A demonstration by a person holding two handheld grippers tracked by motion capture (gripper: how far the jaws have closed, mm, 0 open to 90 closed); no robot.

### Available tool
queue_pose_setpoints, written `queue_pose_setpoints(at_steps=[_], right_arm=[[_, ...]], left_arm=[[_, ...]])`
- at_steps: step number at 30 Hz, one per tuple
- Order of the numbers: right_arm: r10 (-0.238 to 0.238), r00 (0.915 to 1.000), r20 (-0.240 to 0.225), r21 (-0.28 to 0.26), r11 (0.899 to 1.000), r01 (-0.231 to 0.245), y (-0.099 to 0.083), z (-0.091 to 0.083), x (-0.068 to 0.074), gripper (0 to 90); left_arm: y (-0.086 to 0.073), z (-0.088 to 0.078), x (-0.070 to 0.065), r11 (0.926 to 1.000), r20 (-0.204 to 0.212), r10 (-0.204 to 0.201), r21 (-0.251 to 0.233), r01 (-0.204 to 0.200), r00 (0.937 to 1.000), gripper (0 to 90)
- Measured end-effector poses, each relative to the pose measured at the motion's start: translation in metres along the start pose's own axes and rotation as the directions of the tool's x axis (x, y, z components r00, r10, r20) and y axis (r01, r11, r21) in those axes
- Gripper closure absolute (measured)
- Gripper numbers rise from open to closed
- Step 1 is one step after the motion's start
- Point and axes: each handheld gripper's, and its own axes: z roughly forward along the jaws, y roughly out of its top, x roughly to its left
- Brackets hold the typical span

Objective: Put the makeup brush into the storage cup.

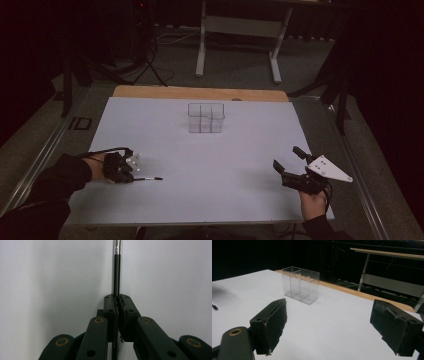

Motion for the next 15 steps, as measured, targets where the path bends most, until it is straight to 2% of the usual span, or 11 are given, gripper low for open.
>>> queue_pose_setpoints(at_steps=[1,2,4,5,7,8,10,11,12,13,15], right_arm=[[0.0,1.0,-0.001,0.0,1.0,0.0,0.0,0.0,0.0,13.7],[0.0,1.0,0.0,0.001,1.0,0.0,0.0,0.0,0.0,13.7],[0.001,1.0,-0.001,0.001,1.0,-0.001,0.0,0.0,0.0,13.8],[0.002,1.0,-0.001,0.0,1.0,-0.002,0.0,0.0,0.0,13.8],[0.001,1.0,0.0,0.0,1.0,-0.001,0.0,0.0,0.0,13.8],[0.003,1.0,-0.001,0.0,1.0,-0.003,0.0,0.0,0.0,13.8],[0.002,1.0,0.0,0.001,1.0,-0.002,0.0,0.0,0.0,13.8],[0.002,1.0,-0.001,0.001,1.0,-0.002,0.0,0.0,0.0,13.8],[0.002,1.0,-0.001,0.001,1.0,-0.002,0.0,0.0,0.0,13.8],[0.001,1.0,-0.001,0.0,1.0,-0.001,0.0,0.0,0.0,13.8],[0.002,1.0,-0.002,-0.001,1.0,-0.002,0.0,0.0,0.0,13.8]], left_arm=[[0.0,0.0,0.0,1.0,-0.003,0.004,-0.002,-0.004,1.0,85.2],[0.001,0.0,0.0,0.9997,0.001,-0.021,0.01,0.021,0.9998,85.4],[0.004,-0.001,0.0,0.9995,0.0,-0.019,0.025,0.019,0.9998,85.4],[0.005,-0.001,0.0,0.9994,0.009,-0.028,0.02,0.028,0.9996,85.5],[0.008,-0.004,0.001,0.9991,0.002,-0.037,0.018,0.037,0.9993,85.6],[0.009,-0.007,0.002,0.9987,0.012,-0.051,0.004,0.051,0.9986,85.6],[0.012,-0.013,0.003,0.9972,-0.003,-0.071,-0.024,0.071,0.9975,85.6],[0.014,-0.02,0.003,0.9942,-0.007,-0.089,-0.062,0.088,0.996,85.6],[0.014,-0.02,0.003,0.9942,-0.007,-0.089,-0.062,0.088,0.996,85.6],[0.016,-0.023,0.003,0.9914,0.006,-0.111,-0.069,0.112,0.9938,85.6],[0.02,-0.029,0.003,0.9909,-0.005,-0.108,-0.081,0.108,0.9941,85.6]])
